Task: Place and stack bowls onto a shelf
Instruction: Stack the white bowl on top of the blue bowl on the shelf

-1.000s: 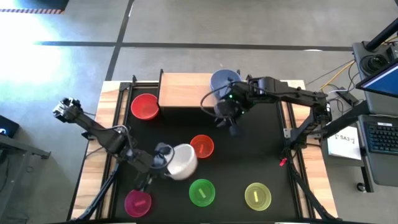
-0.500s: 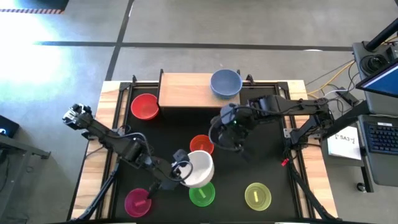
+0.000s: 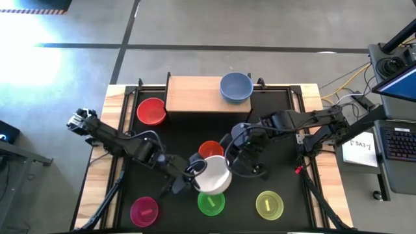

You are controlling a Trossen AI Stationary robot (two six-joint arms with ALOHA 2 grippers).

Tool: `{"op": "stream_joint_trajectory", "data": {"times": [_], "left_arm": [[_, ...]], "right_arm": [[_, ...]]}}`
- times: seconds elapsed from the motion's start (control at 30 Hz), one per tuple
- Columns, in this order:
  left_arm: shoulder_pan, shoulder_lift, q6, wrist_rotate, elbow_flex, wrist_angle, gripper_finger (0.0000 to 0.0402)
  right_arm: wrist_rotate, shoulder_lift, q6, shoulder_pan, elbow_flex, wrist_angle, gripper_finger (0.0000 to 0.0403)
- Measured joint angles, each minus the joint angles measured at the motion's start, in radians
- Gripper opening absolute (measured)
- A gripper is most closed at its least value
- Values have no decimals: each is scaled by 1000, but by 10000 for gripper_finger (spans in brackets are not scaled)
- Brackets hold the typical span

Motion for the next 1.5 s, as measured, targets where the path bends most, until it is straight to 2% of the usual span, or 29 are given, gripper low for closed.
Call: {"op": "stream_joint_trajectory", "data": {"times": [0.17,0.4,0.67,0.8,1.03,1.1,1.33,1.5], "left_arm": [[21,2,92,50,1,35,0],[48,3,169,62,0,33,0],[70,3,262,55,0,53,0],[77,2,277,56,1,53,0],[80,2,279,55,2,61,1],[81,2,274,55,2,73,3],[82,3,171,45,2,170,50],[85,3,86,-4,2,187,105]], "right_arm": [[-1,30,-4,2,0,25,154],[-21,49,-13,3,0,14,145],[-165,49,-8,1,0,23,120],[-174,49,-3,2,0,18,97],[-219,49,-5,3,0,6,25],[-234,50,1,4,0,2,16],[-275,49,5,4,0,-7,11],[-239,49,26,3,0,-46,9]]}}
